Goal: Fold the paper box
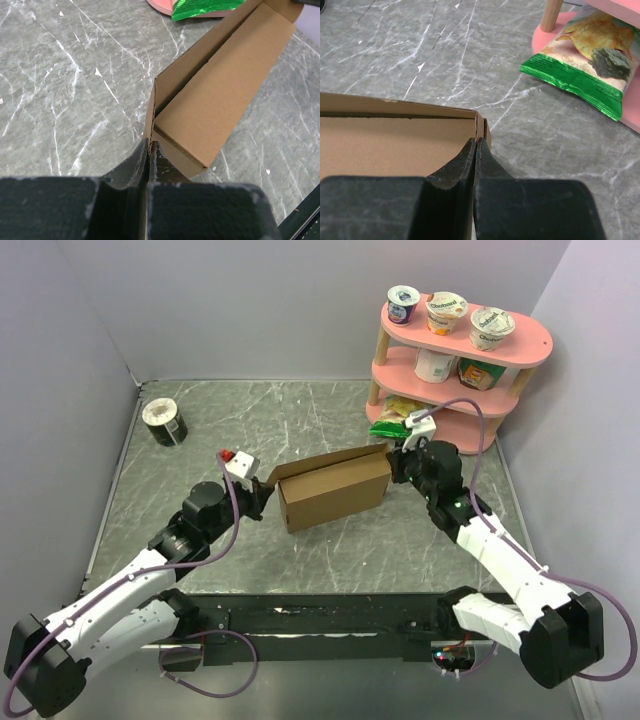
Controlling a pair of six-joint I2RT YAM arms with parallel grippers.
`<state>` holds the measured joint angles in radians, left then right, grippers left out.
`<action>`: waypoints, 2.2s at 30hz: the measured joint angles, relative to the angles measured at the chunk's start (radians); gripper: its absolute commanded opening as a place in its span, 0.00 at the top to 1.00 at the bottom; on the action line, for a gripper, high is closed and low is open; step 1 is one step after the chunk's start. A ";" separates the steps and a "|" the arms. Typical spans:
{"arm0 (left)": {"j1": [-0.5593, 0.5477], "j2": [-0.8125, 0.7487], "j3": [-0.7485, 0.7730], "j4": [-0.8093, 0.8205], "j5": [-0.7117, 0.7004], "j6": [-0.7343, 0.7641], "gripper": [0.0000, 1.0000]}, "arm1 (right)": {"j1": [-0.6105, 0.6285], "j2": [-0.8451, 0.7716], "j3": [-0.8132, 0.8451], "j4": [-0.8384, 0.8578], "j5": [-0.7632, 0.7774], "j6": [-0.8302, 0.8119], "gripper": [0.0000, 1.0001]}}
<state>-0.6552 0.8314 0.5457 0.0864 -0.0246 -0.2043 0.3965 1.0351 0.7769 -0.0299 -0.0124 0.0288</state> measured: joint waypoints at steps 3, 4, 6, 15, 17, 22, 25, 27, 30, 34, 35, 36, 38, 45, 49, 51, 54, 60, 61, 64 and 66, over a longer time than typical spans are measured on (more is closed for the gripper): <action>0.000 0.005 0.004 0.000 -0.007 -0.023 0.99 | 0.028 -0.032 -0.037 0.024 0.048 0.000 1.00; 0.000 0.006 0.005 0.000 -0.009 -0.028 0.99 | 0.034 -0.040 -0.047 0.030 0.059 0.001 1.00; 0.000 0.012 0.010 -0.001 -0.012 -0.040 0.96 | 0.052 -0.060 -0.072 0.045 0.093 0.006 1.00; -0.004 0.021 0.021 -0.018 -0.005 -0.101 0.12 | 0.105 -0.138 -0.142 0.071 0.162 0.039 1.00; -0.006 0.002 0.021 -0.032 -0.008 -0.111 0.07 | 0.108 -0.143 -0.143 0.069 0.163 0.041 1.00; -0.006 -0.076 0.023 -0.072 -0.029 -0.116 0.08 | 0.110 -0.143 -0.143 0.067 0.165 0.041 1.00; -0.003 -0.106 0.044 -0.103 -0.035 -0.115 0.10 | 0.110 -0.143 -0.143 0.066 0.165 0.042 1.00; 0.005 -0.108 0.069 -0.126 -0.033 -0.112 0.19 | 0.110 -0.143 -0.143 0.065 0.165 0.042 1.00; 0.027 -0.090 0.111 -0.163 -0.023 -0.104 0.27 | 0.110 -0.144 -0.143 0.064 0.165 0.042 1.00; 0.048 -0.043 0.158 -0.206 -0.008 -0.096 0.30 | 0.110 -0.149 -0.143 0.059 0.164 0.045 1.00; 0.051 -0.033 0.166 -0.217 -0.004 -0.095 0.29 | 0.110 -0.150 -0.143 0.056 0.164 0.045 1.00; 0.051 -0.027 0.172 -0.233 0.002 -0.093 0.28 | 0.110 -0.152 -0.143 0.055 0.164 0.046 1.00; 0.051 -0.020 0.175 -0.255 0.013 -0.092 0.25 | 0.110 -0.154 -0.143 0.052 0.164 0.048 1.00; 0.052 -0.007 0.175 -0.303 0.028 -0.093 0.47 | 0.110 -0.158 -0.143 0.046 0.164 0.052 1.00; 0.052 0.014 0.175 -0.312 0.032 -0.099 0.67 | 0.110 -0.160 -0.143 0.044 0.164 0.052 1.00; 0.052 0.027 0.175 -0.313 0.032 -0.102 0.72 | 0.110 -0.164 -0.143 0.041 0.164 0.053 1.00; 0.052 0.045 0.181 -0.310 0.031 -0.117 0.85 | 0.116 -0.173 -0.143 0.030 0.169 0.053 1.00; 0.052 0.090 0.224 -0.317 0.015 -0.172 0.92 | 0.134 -0.183 -0.148 0.022 0.199 0.058 1.00; 0.051 0.101 0.233 -0.321 0.011 -0.183 0.93 | 0.138 -0.183 -0.148 0.022 0.206 0.059 1.00; 0.052 0.141 0.267 -0.338 -0.002 -0.215 0.96 | 0.150 -0.182 -0.149 0.024 0.230 0.060 1.00; 0.051 0.165 0.287 -0.346 -0.021 -0.241 0.97 | 0.159 -0.179 -0.150 0.028 0.246 0.060 1.00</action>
<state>-0.6037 0.9966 0.8330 -0.2600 -0.0452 -0.4450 0.5552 0.8566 0.6273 -0.0021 0.2337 0.0891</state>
